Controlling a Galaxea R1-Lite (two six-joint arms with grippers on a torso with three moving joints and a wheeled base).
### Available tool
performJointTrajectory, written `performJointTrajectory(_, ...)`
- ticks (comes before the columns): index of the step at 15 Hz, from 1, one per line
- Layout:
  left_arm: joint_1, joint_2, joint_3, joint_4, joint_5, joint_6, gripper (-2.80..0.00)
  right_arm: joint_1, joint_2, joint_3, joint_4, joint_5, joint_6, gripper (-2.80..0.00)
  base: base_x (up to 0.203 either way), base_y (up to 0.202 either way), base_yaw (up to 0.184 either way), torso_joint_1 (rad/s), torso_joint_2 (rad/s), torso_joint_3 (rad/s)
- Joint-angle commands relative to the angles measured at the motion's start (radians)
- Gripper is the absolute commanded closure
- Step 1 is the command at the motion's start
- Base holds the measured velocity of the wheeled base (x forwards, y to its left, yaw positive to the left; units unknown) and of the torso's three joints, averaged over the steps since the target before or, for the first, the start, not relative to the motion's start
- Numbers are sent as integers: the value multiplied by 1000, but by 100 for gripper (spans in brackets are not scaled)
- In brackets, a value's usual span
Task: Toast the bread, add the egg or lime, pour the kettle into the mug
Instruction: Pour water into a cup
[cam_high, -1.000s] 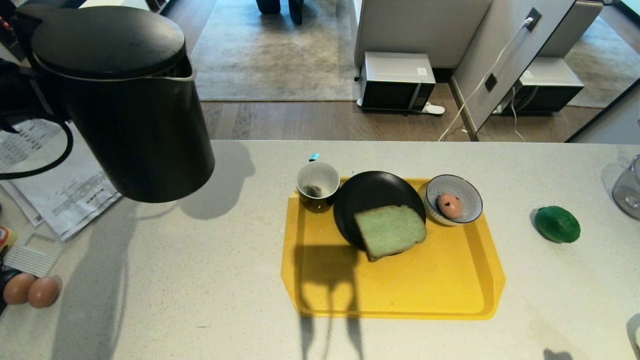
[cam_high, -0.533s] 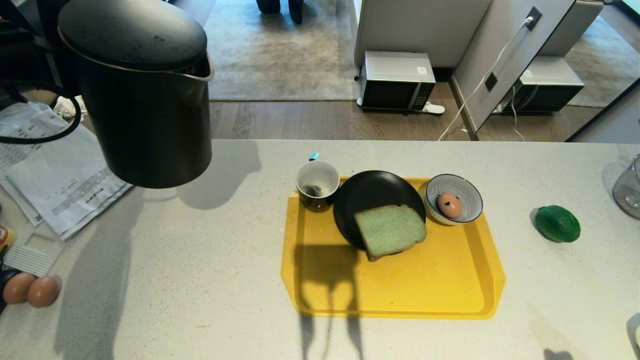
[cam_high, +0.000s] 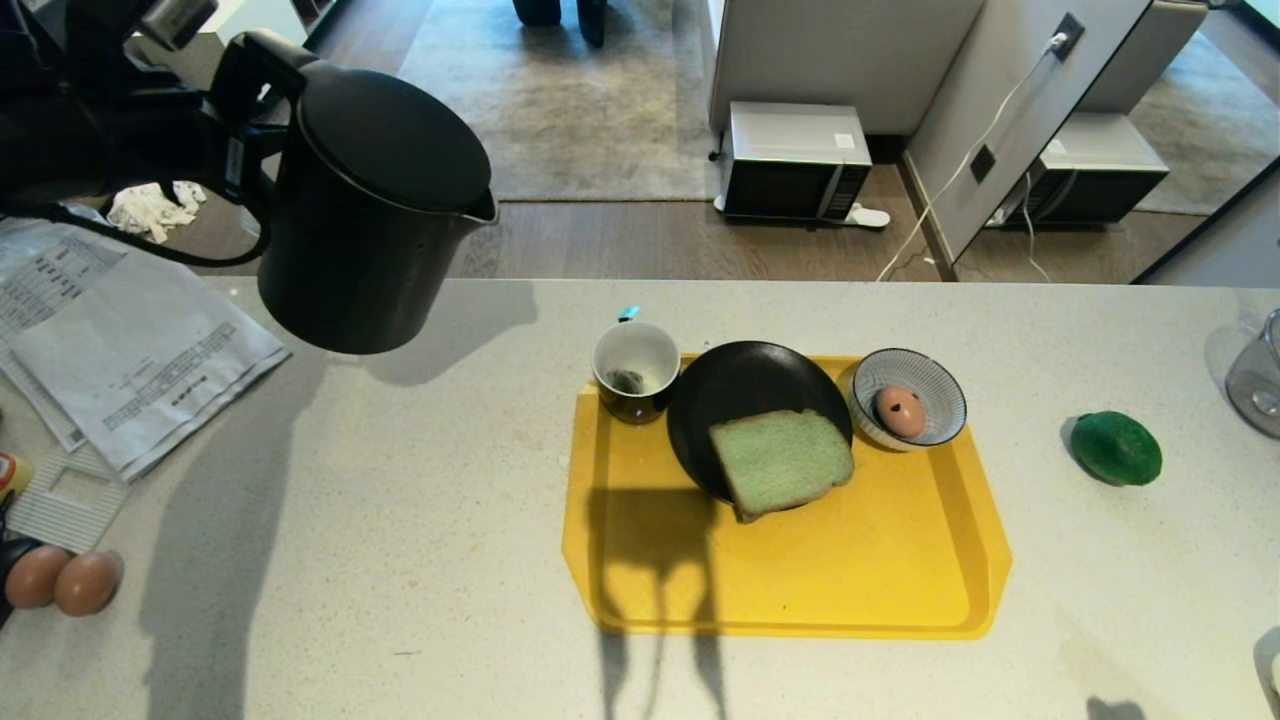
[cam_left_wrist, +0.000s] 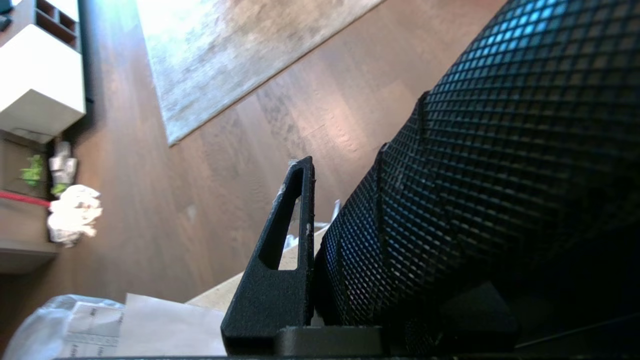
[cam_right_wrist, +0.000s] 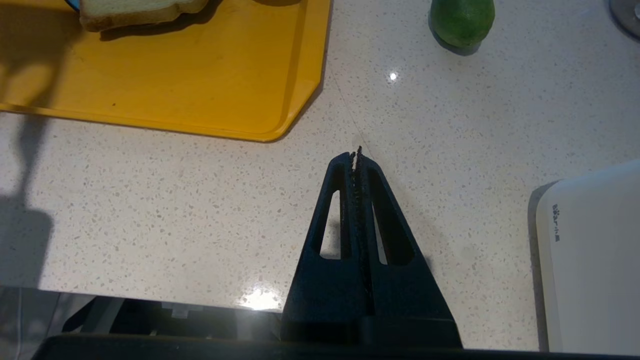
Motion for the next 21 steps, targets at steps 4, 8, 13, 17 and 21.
performJointTrajectory(4, -109, 141, -174, 128, 75, 100, 0, 0, 0, 0, 0, 0, -1, 0, 0, 0, 0, 0, 0, 0)
performJointTrajectory(8, -160, 154, -191, 141, 163, 145, 0, 0, 0, 0, 0, 0, -1, 0, 0, 0, 0, 0, 0, 0)
performJointTrajectory(13, -238, 174, -242, 155, 297, 220, 0, 0, 0, 0, 0, 0, -1, 0, 0, 0, 0, 0, 0, 0)
performJointTrajectory(17, -318, 190, -245, 154, 370, 221, 0, 0, 0, 0, 0, 0, -1, 0, 0, 0, 0, 0, 0, 0)
performJointTrajectory(21, -358, 193, -245, 165, 439, 279, 0, 0, 0, 0, 0, 0, -1, 0, 0, 0, 0, 0, 0, 0)
